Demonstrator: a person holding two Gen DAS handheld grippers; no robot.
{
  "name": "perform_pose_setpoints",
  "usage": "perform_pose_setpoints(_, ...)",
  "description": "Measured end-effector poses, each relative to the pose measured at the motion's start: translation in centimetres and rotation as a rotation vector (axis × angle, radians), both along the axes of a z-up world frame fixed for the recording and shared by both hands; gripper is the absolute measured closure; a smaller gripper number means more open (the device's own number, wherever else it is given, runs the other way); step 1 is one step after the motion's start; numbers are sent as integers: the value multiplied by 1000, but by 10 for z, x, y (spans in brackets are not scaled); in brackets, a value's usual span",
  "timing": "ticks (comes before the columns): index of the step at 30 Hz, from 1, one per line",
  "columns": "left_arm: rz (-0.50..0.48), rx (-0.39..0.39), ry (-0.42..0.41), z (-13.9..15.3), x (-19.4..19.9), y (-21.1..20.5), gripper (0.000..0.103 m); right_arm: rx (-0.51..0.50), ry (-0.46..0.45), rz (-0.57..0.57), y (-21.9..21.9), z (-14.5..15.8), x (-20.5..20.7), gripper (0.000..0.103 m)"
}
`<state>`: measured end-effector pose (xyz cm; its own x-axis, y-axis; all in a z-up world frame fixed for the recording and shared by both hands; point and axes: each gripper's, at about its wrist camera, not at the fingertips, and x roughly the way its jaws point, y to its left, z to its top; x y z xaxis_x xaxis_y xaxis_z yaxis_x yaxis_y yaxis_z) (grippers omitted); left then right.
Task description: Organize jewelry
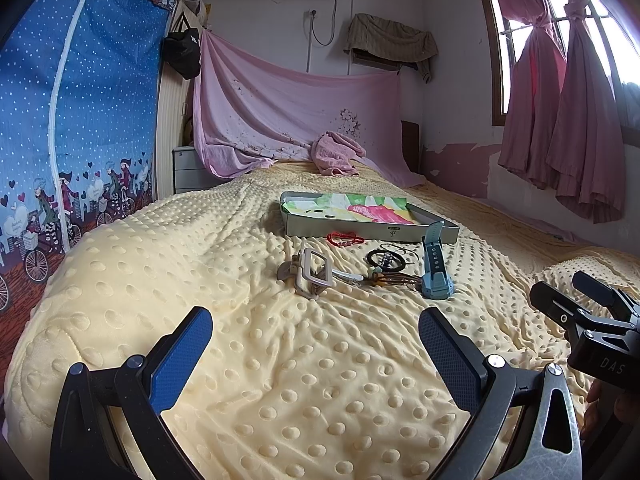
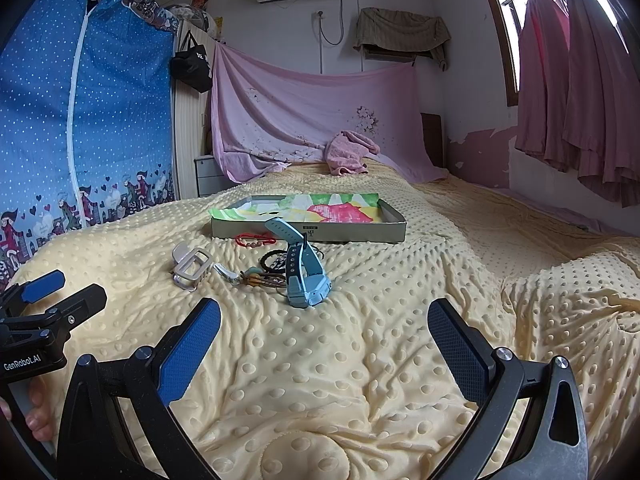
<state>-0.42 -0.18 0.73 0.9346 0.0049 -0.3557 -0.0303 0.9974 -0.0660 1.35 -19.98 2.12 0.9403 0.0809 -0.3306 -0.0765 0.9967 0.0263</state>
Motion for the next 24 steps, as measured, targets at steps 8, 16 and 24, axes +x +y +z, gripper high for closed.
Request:
perform_pose_setpoints(8,-1,-1,0,0,0,0,0,-2,1,-1,1,1,0,1)
perform_pose_setpoints(16,5,-14,-2,0,1,-1,0,-4,-1,-3,0,1,0,1)
perform_pose_setpoints(24,19,-53,20,5,22,1,0,-10,17,19,-2,6,16,1)
